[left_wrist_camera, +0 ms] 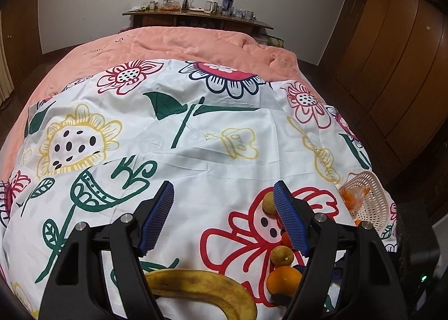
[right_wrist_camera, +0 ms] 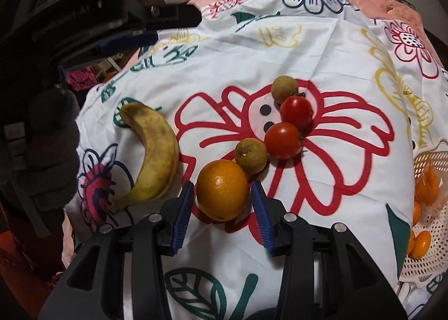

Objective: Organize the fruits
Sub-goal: 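Grasp the large orange with the right tool while the left tool grasps a lime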

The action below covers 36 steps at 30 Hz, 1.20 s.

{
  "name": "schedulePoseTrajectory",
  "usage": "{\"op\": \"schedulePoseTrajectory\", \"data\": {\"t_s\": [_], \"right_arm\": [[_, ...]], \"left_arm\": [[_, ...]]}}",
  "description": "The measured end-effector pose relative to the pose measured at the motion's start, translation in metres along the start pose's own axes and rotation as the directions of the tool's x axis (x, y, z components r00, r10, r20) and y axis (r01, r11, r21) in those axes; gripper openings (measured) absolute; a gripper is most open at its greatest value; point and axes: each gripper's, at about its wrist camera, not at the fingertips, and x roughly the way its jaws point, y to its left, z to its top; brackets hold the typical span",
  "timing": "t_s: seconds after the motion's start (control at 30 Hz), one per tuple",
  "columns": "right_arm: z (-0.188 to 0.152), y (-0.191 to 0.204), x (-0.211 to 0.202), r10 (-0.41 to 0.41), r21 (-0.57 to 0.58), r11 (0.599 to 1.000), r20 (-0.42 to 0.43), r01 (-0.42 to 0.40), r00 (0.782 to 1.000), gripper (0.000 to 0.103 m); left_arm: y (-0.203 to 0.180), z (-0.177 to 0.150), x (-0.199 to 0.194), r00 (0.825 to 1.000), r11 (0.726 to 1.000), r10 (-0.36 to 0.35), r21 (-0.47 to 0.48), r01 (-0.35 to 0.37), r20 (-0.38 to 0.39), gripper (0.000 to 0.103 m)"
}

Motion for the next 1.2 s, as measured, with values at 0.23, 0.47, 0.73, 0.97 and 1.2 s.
{"op": "schedulePoseTrajectory", "data": {"t_s": [0.23, 0.47, 0.73, 0.97, 1.2], "right_arm": [[0.003, 0.001, 0.005, 0.005, -0.021, 1.0, -0.01, -0.005, 1.0, 0.038], [-0.005, -0.008, -0.018, 0.03, -0.025, 0.999, 0.051, -0.029, 0.998, 0.038], [-0.013, -0.047, -0.046, 0.031, 0.07, 0.997, 0.134, -0.04, 0.991, 0.038], [-0.02, -0.062, -0.051, 0.04, 0.1, 0.993, 0.161, -0.057, 0.986, 0.038], [-0.025, -0.071, -0.055, 0.045, 0.116, 0.991, 0.181, -0.067, 0.982, 0.038]], "left_arm": [[-0.002, 0.0, 0.004, 1.0, 1.0, -0.001, 0.004, 0.001, -0.007, 0.075], [-0.009, -0.001, 0.021, 0.999, 1.0, 0.017, 0.006, -0.017, -0.05, 0.075], [-0.029, 0.0, 0.045, 0.993, 0.999, 0.024, 0.025, -0.022, -0.116, 0.074], [-0.045, 0.0, 0.074, 0.973, 0.999, -0.039, -0.007, 0.039, -0.227, 0.063], [-0.048, -0.001, 0.095, 0.954, 0.997, -0.064, -0.064, 0.047, -0.293, 0.056]]}}
